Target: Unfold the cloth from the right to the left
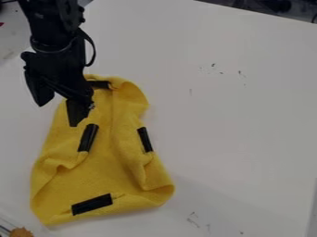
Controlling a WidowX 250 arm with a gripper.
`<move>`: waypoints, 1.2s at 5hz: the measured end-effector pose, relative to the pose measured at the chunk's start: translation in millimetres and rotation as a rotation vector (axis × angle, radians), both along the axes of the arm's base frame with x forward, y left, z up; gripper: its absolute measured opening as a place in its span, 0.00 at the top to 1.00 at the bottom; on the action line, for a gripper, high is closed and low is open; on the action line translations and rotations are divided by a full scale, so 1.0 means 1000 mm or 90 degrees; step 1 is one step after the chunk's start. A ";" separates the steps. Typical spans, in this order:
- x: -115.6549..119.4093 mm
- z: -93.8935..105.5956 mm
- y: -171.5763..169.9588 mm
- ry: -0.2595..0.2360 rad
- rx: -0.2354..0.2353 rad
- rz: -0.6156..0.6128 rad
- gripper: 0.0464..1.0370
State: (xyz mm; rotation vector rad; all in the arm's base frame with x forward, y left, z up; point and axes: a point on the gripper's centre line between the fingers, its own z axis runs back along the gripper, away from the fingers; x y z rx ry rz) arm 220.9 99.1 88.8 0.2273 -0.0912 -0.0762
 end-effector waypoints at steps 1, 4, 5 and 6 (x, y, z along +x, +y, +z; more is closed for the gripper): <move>-0.001 -0.006 -0.001 0.007 -0.008 0.003 0.04; 0.025 -0.060 -0.020 -0.043 -0.090 -0.034 0.04; 0.027 -0.075 -0.013 -0.034 -0.120 -0.042 0.04; 0.027 -0.083 -0.007 -0.033 -0.133 -0.043 0.07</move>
